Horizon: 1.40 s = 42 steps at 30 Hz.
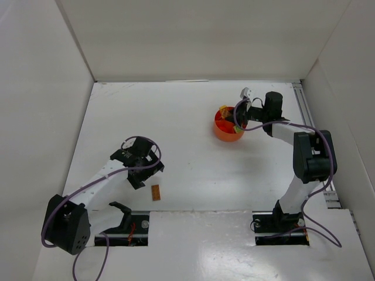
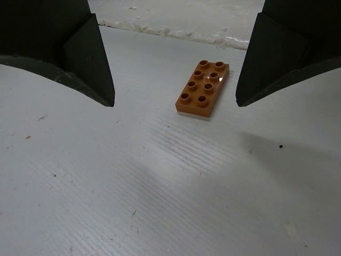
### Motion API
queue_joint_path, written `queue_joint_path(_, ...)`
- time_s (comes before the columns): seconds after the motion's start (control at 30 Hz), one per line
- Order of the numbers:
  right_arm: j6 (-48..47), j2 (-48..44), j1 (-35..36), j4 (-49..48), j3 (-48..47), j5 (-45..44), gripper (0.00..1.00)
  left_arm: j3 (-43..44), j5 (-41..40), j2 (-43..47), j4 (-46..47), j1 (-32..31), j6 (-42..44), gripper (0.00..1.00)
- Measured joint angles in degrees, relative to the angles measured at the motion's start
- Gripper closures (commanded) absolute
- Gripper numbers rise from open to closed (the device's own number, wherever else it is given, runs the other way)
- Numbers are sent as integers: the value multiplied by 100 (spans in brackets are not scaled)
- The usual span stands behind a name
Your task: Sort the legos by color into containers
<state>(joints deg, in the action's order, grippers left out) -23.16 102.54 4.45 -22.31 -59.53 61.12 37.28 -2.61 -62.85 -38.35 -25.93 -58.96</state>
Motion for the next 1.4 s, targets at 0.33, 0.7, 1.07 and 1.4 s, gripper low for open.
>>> queue_joint_path(0.33, -2, 13, -37, -4, -107, -9, 51, 37, 0, -101, 42, 0, 0, 5)
queue_joint_path(0.7, -7, 79, -142, -2, -118, -79, 47, 188, -11, -140, 42, 0, 0, 5)
queue_joint_path(1.07, 105, -457, -177, 92, -116, -299, 42, 295, -4, -197, -9, 0, 42, 8)
queue_joint_path(1.4, 767, -2151, -33, 717, -66, -2109, 39, 291, -225, -195, -671, -621, -551, 22)
